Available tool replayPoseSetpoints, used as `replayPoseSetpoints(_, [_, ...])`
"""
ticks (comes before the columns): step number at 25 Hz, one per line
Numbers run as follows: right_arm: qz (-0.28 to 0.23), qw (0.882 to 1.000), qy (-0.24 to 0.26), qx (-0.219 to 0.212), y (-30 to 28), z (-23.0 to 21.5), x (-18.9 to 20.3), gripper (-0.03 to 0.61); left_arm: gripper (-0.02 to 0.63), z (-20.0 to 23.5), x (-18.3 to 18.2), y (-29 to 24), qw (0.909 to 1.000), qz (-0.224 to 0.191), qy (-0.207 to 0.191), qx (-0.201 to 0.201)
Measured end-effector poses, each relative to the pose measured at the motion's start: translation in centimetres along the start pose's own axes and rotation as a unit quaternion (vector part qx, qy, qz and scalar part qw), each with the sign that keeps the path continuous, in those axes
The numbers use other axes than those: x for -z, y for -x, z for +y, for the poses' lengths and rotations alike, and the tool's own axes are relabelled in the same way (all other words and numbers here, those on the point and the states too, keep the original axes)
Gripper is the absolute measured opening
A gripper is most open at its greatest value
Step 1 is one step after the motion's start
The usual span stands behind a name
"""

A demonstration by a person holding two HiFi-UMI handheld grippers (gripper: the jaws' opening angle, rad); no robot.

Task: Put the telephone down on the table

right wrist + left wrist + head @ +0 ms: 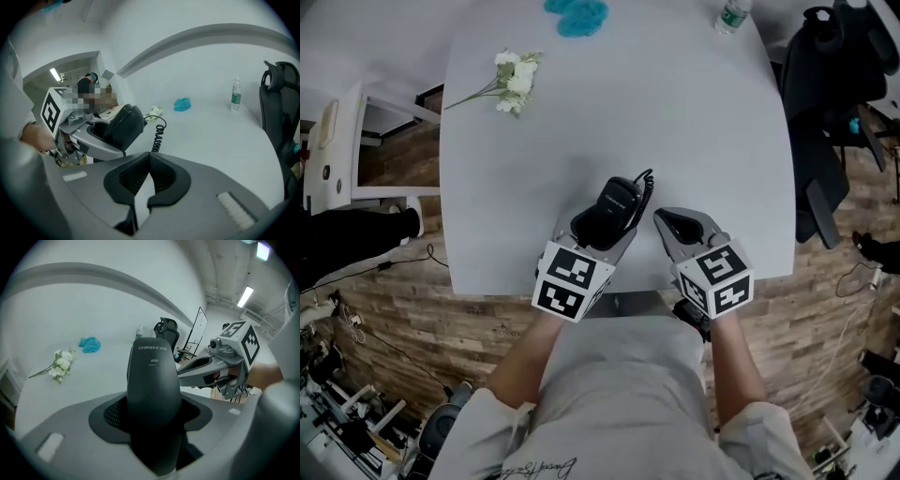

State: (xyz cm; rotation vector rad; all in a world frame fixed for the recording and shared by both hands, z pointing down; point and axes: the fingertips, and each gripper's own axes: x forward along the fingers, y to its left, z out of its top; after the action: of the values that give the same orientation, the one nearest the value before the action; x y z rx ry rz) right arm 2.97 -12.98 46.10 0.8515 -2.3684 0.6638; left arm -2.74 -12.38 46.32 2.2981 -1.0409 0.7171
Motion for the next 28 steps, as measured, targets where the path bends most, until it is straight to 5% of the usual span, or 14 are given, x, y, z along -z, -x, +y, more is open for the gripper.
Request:
replayPoseSetpoints(17, [0.012, 1.0, -0.019, -0.004, -1.5, -1.8, 1.4, 0.008, 0.298, 2.7, 3.1, -4.6, 0.9982, 0.058, 0.008, 0.011])
replayPoseSetpoints(28, [0.016, 1.0, -0.024, -0.011, -2.1, -1.9, 1.9, 0.006, 0.298, 5.4, 4.9, -6.0, 0.9968, 0.076, 0.009, -0.024])
